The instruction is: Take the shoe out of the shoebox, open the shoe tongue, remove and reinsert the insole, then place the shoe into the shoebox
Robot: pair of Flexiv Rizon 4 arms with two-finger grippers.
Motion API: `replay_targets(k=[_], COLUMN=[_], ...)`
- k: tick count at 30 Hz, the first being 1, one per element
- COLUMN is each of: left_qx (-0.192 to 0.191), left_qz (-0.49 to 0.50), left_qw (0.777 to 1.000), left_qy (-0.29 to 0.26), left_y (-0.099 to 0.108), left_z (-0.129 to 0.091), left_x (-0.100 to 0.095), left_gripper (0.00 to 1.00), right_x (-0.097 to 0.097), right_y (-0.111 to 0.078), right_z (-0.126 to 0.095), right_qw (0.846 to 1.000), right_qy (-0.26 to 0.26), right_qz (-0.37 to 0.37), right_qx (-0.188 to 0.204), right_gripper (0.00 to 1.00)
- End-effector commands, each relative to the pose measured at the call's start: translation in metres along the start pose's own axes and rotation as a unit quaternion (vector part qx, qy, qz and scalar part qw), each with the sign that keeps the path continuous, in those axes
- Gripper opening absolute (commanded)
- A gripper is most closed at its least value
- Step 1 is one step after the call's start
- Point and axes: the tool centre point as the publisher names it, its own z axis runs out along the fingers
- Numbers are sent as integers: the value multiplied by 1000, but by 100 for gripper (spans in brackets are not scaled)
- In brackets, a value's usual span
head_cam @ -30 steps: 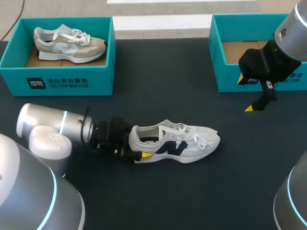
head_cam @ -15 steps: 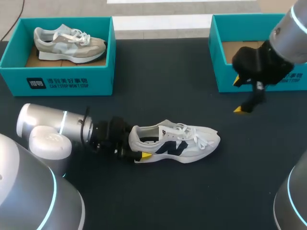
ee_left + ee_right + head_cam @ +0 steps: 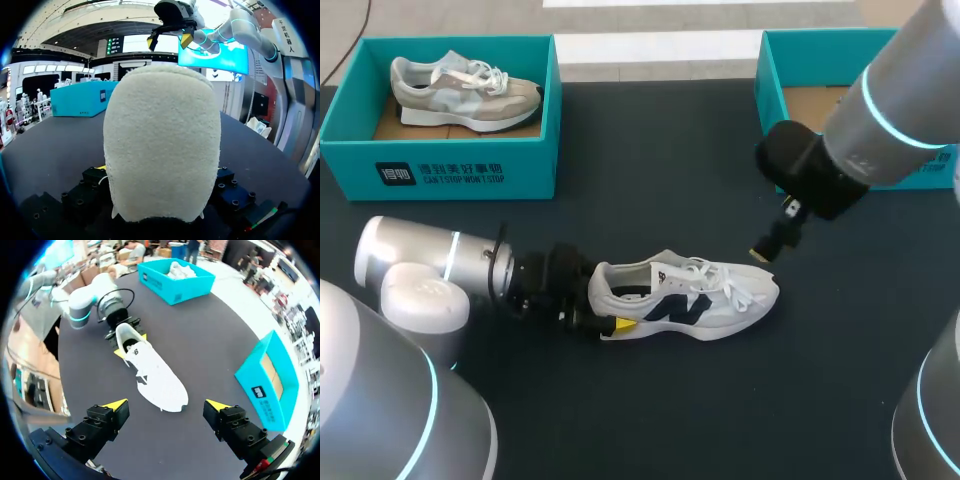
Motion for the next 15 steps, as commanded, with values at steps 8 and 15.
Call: replay_targets(k=[8,15], left_qx=[-1,-1], left_qz=[-1,-1], left_qw=[1000,1000], left_qy=[1,1], left_y=[5,5], left_z=[0,0], left_x=[0,0], left_gripper=[0,0], right_x=[-2,28], right_y=[14,48], right_z=[7,23], right_qw=[997,967], right_qy=[0,-74], right_qz=[65,243], right_qx=[28,22], right_gripper=[100,100])
